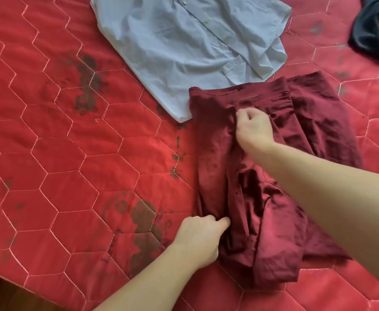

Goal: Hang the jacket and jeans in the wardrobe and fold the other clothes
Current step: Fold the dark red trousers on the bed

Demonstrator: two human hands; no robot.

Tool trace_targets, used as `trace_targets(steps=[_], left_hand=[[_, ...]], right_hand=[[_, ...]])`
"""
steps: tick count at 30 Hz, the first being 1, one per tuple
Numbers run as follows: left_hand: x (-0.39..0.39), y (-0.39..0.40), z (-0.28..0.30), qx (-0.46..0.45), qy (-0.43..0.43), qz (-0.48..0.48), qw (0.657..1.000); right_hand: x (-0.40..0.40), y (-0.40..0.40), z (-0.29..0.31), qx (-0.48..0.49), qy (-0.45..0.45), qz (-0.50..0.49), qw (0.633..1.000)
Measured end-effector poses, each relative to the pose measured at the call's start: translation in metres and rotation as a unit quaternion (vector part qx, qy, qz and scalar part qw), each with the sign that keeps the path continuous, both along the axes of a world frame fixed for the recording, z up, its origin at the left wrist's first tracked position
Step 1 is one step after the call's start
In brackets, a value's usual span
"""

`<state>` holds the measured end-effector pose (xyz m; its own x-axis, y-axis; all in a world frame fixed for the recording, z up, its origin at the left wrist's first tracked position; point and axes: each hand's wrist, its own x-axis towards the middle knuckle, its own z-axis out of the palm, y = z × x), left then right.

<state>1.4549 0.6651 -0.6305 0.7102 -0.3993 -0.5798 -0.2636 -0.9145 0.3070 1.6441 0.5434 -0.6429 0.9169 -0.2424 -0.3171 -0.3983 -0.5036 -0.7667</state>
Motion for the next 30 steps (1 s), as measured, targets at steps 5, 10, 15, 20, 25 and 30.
trace_targets(steps=[5, 10, 15, 20, 25, 30], left_hand=[[-0.008, 0.005, -0.003, -0.033, -0.055, -0.023, 0.998], [-0.015, 0.011, -0.006, -0.052, -0.069, -0.059, 0.995], [-0.02, 0.012, -0.006, -0.086, -0.099, -0.013, 0.991], [-0.025, 0.01, -0.005, -0.108, -0.082, 0.046, 0.99], [-0.038, -0.01, -0.001, -0.143, -0.168, -0.077, 0.972], [-0.049, -0.047, -0.003, -0.07, -0.158, -0.14, 0.975]], right_hand=[[-0.012, -0.021, 0.005, 0.096, 0.188, 0.067, 0.975], [-0.003, -0.02, -0.005, 0.081, 0.05, 0.061, 0.994], [-0.012, -0.041, 0.004, 0.153, 0.144, 0.012, 0.978], [-0.096, -0.082, 0.013, -0.087, -0.03, 0.139, 0.986], [-0.2, -0.103, 0.026, -0.13, -0.056, 0.279, 0.95], [-0.261, -0.113, 0.022, -0.172, 0.053, 0.176, 0.968]])
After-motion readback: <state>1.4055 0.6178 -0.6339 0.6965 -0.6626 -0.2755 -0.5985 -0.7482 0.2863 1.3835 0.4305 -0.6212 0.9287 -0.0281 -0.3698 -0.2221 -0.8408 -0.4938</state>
